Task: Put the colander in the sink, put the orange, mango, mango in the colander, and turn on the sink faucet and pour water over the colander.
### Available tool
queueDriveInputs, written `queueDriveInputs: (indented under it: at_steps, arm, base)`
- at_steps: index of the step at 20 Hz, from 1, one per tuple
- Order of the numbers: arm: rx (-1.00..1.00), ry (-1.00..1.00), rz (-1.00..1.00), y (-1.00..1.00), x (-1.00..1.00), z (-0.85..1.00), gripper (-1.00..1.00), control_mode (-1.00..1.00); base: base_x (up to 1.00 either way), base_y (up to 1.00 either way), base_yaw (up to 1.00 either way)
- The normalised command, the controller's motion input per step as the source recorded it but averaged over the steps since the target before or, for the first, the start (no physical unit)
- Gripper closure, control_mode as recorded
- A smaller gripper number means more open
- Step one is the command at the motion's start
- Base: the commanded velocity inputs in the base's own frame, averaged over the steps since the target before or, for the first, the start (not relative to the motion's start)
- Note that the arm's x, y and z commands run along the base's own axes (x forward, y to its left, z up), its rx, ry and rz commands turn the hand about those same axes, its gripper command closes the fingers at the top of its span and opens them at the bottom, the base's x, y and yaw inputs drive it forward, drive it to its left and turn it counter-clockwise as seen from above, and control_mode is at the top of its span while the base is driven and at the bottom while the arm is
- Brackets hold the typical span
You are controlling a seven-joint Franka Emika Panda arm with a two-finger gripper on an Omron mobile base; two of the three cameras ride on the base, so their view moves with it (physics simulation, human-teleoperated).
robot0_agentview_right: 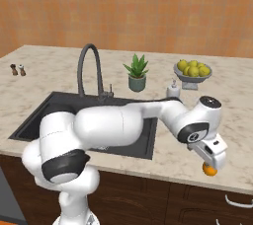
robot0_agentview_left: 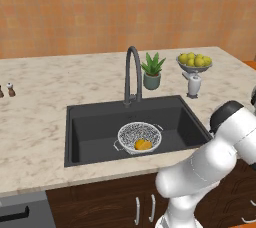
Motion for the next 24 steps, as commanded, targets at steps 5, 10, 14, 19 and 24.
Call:
queueDriveInputs:
  at_steps: [5,10,14,19,24]
  arm:
    - [-0.01,-0.09,-0.07,-0.22,0.05,-0.31,-1.00,-1.00]
    - [-0.06,-0.01,-0.01,-0.24,0.09,-0.33,-1.00,-1.00]
    - [-0.06,0.00,0.00,-0.30,0.16,-0.34,-1.00,-1.00]
    - [-0.01,0.00,0.00,-0.22,0.14,-0.16,-1.00,-1.00]
    - [0.00,0.00,0.00,-0.17,0.07,-0.07,-1.00,-1.00]
  base:
    - [0.00,0.00,0.00]
    - [0.00,0.00,0.00]
    - [0.00,0.00,0.00]
    - [0.00,0.00,0.00]
    - [0.00,0.00,0.00]
